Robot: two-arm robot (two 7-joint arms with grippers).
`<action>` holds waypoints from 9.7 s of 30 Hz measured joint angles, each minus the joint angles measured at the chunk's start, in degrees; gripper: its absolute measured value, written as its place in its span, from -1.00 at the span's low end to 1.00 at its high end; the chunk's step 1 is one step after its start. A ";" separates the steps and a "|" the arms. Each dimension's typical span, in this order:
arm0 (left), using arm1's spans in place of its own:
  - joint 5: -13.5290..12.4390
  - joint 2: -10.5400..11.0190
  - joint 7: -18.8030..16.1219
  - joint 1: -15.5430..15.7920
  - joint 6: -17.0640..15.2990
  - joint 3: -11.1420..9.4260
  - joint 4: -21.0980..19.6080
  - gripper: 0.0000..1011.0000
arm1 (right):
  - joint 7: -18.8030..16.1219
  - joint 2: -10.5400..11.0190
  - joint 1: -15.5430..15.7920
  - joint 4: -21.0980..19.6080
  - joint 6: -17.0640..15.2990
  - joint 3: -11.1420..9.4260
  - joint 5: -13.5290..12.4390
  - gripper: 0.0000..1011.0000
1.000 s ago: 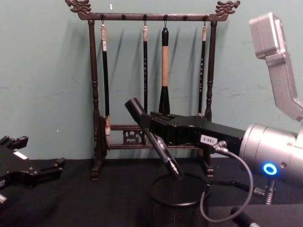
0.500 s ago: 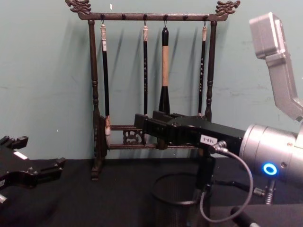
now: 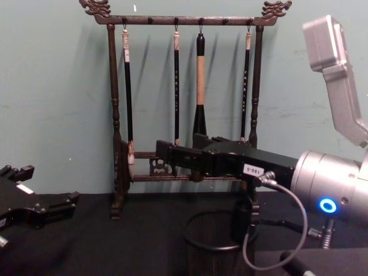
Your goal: Pick up the water-based marker from the table and place it into the pen holder.
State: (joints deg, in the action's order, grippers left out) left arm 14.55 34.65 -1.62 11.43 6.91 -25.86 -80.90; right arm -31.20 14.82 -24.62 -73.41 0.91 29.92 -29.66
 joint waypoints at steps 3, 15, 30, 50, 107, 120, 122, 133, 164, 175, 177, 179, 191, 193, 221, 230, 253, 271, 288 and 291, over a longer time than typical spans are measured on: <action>0.00 0.00 0.00 0.00 0.00 0.00 -0.01 0.98 | 0.00 0.00 0.00 0.00 0.00 0.00 0.00 0.98; 0.00 0.00 0.00 0.00 0.00 0.00 0.00 0.98 | 0.00 0.00 0.00 0.00 0.00 0.00 0.00 0.98; -0.01 0.00 0.00 0.01 0.00 0.00 0.00 0.98 | 1.38 0.32 0.31 -0.66 -0.59 -0.44 0.08 0.98; 0.00 0.00 0.00 0.00 0.00 0.00 0.00 0.98 | 15.79 3.95 8.32 -13.73 -7.17 -6.06 7.25 0.98; 0.00 0.00 0.00 0.00 0.00 0.00 0.00 0.98 | 19.28 2.37 17.17 -12.13 -21.78 -12.08 19.62 0.98; 0.00 0.00 0.00 0.00 0.00 0.00 0.00 0.98 | 18.13 0.56 17.06 -10.88 -23.20 -13.57 20.93 0.98; 0.00 0.00 0.00 0.00 0.00 0.00 0.00 0.98 | 17.84 0.32 17.07 -10.80 -23.38 -13.86 21.04 0.98; 0.00 0.00 0.00 0.00 0.00 0.00 0.00 0.98 | 16.85 -0.09 17.14 -10.50 -23.60 -14.60 21.07 0.98; 0.00 0.00 0.00 0.00 0.00 0.00 0.00 0.98 | 17.13 0.01 17.15 -10.60 -23.54 -14.37 20.98 0.29; 0.00 0.00 0.00 0.00 0.00 0.00 0.00 0.98 | 17.16 0.01 17.15 -10.60 -23.52 -14.37 20.98 -0.55; 0.00 0.00 0.00 0.00 0.00 0.00 0.00 0.98 | 17.16 0.01 17.15 -10.60 -23.53 -14.37 20.98 -0.55; 0.00 0.00 0.00 0.00 0.00 0.00 0.00 0.98 | 17.16 0.01 17.15 -10.60 -23.53 -14.37 20.98 -0.55; 0.00 0.00 0.00 0.00 0.00 0.00 0.00 0.98 | 16.21 0.04 17.77 -11.11 -20.89 -15.35 20.09 -0.55; 0.00 0.00 0.00 0.00 0.00 0.00 0.00 0.98 | 15.98 0.04 17.97 -11.36 -19.64 -15.74 19.62 -0.55; 0.00 0.00 0.00 0.00 0.00 0.00 0.00 0.98 | 12.33 0.25 13.66 -13.28 -8.70 -14.43 14.47 -0.55; 0.00 0.00 0.00 0.00 0.00 0.00 0.00 0.98 | 9.74 0.11 10.79 -11.67 -6.97 -12.37 12.12 -0.55; 0.00 0.00 0.00 0.00 0.00 0.00 0.00 0.98 | 6.19 -0.98 5.14 -5.87 -4.99 -5.17 8.95 -0.55; 0.00 0.00 0.00 0.00 0.00 0.00 0.00 0.98 | 5.95 -1.14 3.52 -3.41 -4.39 -2.54 8.53 -0.55; 0.00 0.00 0.00 0.00 0.00 0.00 0.00 0.98 | 6.01 -1.14 3.53 -3.42 -4.50 -2.69 8.58 -0.40; 0.00 0.00 0.00 0.00 0.00 0.00 0.00 0.98 | 6.01 -1.14 3.54 -3.44 -4.51 -2.72 8.58 -0.05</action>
State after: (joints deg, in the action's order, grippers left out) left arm 14.55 34.65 -1.62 11.43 6.91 -25.86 -80.90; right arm -25.18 13.68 -21.08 -76.85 -3.60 27.20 -21.08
